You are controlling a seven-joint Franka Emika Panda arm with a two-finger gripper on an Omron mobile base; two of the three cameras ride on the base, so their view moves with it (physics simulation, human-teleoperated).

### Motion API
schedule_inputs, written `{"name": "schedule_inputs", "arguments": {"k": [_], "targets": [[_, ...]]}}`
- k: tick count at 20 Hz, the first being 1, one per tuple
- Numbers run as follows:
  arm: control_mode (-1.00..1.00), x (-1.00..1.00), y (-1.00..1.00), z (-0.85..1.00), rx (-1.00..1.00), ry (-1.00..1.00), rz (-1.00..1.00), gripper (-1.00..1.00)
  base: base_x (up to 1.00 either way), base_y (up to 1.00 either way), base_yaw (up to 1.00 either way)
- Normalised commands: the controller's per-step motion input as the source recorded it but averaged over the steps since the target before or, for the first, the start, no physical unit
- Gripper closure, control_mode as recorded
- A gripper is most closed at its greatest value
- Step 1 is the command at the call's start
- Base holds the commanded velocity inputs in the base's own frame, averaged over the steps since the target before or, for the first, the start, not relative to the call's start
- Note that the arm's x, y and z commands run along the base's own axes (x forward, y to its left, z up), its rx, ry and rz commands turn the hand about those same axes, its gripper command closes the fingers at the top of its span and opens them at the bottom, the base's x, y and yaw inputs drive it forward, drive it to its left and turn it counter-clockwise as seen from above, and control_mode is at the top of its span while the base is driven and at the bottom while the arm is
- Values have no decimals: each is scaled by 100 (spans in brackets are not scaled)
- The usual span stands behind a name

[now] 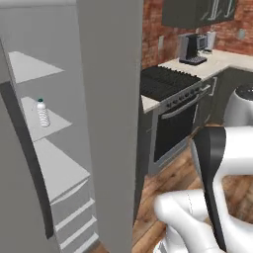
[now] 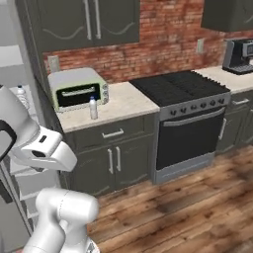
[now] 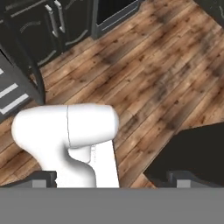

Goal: Take the bottled waters from the counter and place them in the freezer to freeze. Close the freezer door after placing the bottles.

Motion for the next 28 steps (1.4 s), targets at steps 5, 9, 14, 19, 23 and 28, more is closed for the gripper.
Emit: {"name": "schedule_inputs", "arguments": {"k": [5, 9, 14, 19, 23, 28], "targets": [[100, 0, 0, 0, 0, 0, 0, -100, 41, -65, 73], [100, 0, 0, 0, 0, 0, 0, -100, 36, -55, 80], [100, 0, 0, 0, 0, 0, 0, -100, 27, -75, 68], [100, 0, 0, 0, 0, 0, 0, -100, 3, -100, 41], [100, 0, 0, 0, 0, 0, 0, -100, 17, -92, 25], [100, 0, 0, 0, 0, 0, 0, -100, 60, -60, 25]]}}
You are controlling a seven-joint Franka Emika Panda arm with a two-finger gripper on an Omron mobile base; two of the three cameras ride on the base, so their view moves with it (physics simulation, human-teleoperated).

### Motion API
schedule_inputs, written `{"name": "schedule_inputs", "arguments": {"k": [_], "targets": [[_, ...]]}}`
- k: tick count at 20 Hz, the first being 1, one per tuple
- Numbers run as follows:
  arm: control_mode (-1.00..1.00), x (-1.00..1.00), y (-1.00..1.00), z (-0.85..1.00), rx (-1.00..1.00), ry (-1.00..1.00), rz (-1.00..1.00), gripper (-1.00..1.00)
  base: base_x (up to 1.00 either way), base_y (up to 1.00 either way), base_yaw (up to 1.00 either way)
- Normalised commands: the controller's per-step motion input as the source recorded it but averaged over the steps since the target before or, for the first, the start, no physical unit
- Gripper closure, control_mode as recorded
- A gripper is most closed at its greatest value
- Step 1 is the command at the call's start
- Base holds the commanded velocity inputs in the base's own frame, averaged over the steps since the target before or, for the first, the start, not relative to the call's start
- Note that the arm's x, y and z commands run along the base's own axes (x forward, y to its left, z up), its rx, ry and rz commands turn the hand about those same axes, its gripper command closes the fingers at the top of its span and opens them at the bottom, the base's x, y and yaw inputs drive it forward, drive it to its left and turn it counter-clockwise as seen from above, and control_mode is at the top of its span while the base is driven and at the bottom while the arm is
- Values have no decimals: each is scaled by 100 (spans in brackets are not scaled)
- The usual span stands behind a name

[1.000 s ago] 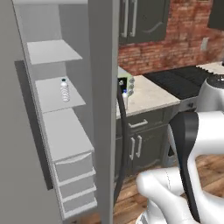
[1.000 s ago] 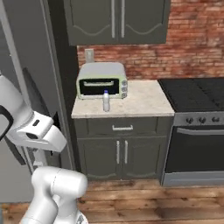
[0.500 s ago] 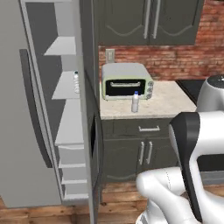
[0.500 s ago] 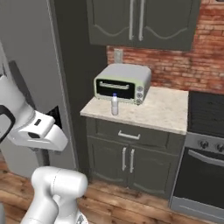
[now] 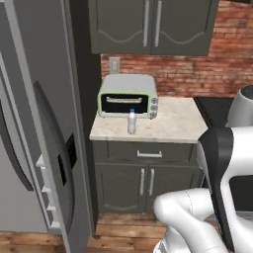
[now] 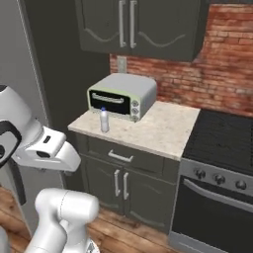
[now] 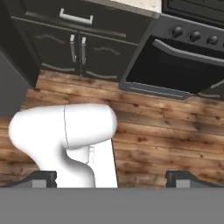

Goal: Take the bottled waters from the counter and place them in the freezer to freeze. Close the freezer door after placing the bottles.

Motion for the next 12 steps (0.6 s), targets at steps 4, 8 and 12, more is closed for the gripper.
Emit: {"name": "schedule_inputs", "arguments": {"k": [4, 8, 12], "targets": [[100, 0, 0, 0, 0, 0, 0, -100, 84, -9, 39], [100, 0, 0, 0, 0, 0, 0, -100, 65, 6, 21], [100, 0, 0, 0, 0, 0, 0, -100, 94, 0, 9]]}}
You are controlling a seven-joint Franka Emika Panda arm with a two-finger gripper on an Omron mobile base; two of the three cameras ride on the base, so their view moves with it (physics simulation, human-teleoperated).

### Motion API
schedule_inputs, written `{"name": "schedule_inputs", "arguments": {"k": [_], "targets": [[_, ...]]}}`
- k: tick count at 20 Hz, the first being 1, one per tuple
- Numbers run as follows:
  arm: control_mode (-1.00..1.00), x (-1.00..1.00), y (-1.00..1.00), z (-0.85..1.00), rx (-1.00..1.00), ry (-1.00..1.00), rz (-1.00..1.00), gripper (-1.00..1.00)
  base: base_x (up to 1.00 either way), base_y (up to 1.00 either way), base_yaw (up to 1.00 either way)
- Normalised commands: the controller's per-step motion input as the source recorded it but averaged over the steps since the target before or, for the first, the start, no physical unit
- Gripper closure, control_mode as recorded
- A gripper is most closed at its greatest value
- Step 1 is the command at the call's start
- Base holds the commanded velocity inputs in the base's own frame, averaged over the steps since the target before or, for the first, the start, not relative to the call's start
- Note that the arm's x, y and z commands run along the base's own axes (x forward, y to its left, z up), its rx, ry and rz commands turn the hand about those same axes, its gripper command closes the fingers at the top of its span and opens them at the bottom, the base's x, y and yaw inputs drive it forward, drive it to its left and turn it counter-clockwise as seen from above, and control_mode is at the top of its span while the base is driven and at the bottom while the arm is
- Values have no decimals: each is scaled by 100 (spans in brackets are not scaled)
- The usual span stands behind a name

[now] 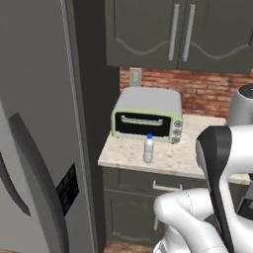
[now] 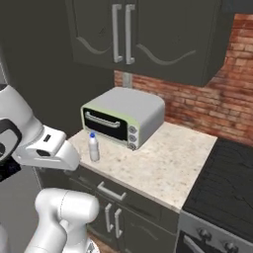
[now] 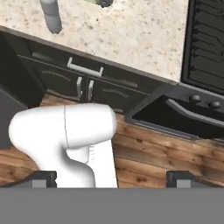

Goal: Take the bottled waters from the counter and place them in the freezer to freeze. Close the freezer door after placing the bottles.

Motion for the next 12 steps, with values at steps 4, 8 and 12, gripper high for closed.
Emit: {"name": "schedule_inputs", "arguments": {"k": [4, 8, 12], "targets": [[100, 0, 0, 0, 0, 0, 0, -100, 68, 2, 1], [100, 0, 0, 0, 0, 0, 0, -100, 45, 5, 0], [100, 0, 0, 0, 0, 0, 0, -100, 11, 1, 0]]}}
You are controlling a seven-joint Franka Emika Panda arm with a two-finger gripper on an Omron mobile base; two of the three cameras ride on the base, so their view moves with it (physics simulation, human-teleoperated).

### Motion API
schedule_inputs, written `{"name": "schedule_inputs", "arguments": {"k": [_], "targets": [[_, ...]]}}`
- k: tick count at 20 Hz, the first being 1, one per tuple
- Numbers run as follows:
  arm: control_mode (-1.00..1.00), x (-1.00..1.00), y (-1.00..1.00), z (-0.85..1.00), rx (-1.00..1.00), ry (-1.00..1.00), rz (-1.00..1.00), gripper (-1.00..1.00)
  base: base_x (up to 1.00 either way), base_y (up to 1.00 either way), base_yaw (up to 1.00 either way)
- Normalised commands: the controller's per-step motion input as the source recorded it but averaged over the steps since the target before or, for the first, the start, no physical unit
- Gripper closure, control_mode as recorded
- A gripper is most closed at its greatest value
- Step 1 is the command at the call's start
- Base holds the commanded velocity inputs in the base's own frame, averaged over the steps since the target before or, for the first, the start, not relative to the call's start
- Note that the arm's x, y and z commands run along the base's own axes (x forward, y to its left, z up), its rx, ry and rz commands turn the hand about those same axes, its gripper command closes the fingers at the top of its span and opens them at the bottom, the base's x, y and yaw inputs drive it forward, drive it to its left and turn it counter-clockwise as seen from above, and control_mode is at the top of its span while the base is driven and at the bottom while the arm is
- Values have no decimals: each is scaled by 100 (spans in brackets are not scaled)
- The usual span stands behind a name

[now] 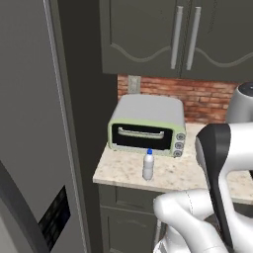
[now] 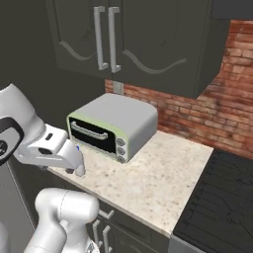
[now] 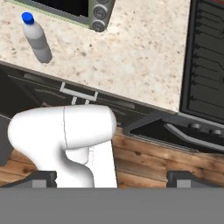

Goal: Take the bottled waters from the counter and place them in the freezer to freeze. Close the freezer door after placing the bottles.

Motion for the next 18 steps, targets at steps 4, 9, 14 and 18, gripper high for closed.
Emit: {"name": "schedule_inputs", "arguments": {"k": [4, 9, 14, 18], "targets": [[100, 0, 0, 0, 0, 0, 0, -100, 0, 0, 0], [100, 0, 0, 0, 0, 0, 0, -100, 1, 0, 2], [-100, -8, -8, -42, 46, -10, 14, -100, 0, 0, 0], [-100, 20, 0, -27, 42, -13, 30, -100, 0, 0, 0]]}}
